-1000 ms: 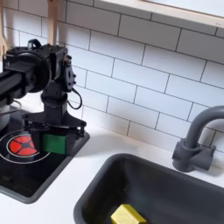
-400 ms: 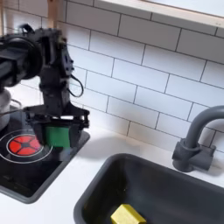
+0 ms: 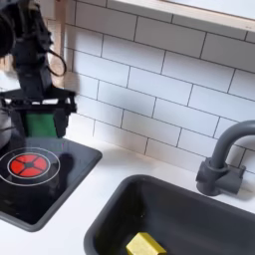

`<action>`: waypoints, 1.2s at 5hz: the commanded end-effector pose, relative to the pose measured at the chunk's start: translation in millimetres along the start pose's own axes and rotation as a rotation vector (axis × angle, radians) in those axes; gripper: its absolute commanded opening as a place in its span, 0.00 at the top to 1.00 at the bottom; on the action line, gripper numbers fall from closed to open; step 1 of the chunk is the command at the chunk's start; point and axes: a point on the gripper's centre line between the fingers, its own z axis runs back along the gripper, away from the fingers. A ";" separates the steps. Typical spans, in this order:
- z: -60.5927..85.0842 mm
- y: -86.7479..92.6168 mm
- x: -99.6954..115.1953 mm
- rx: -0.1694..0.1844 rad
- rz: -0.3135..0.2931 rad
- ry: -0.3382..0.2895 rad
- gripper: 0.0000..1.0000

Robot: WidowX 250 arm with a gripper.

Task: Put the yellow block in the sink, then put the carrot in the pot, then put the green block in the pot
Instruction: 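Put the green block in the pot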

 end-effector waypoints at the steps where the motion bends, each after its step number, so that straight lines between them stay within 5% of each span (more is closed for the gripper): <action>1: 16.1 32.5 12.8 0.013 0.081 -0.044 1.00; 4: 18.7 72.4 31.3 0.033 0.207 -0.059 1.00; 6: 6.9 98.2 35.0 0.042 0.292 -0.027 1.00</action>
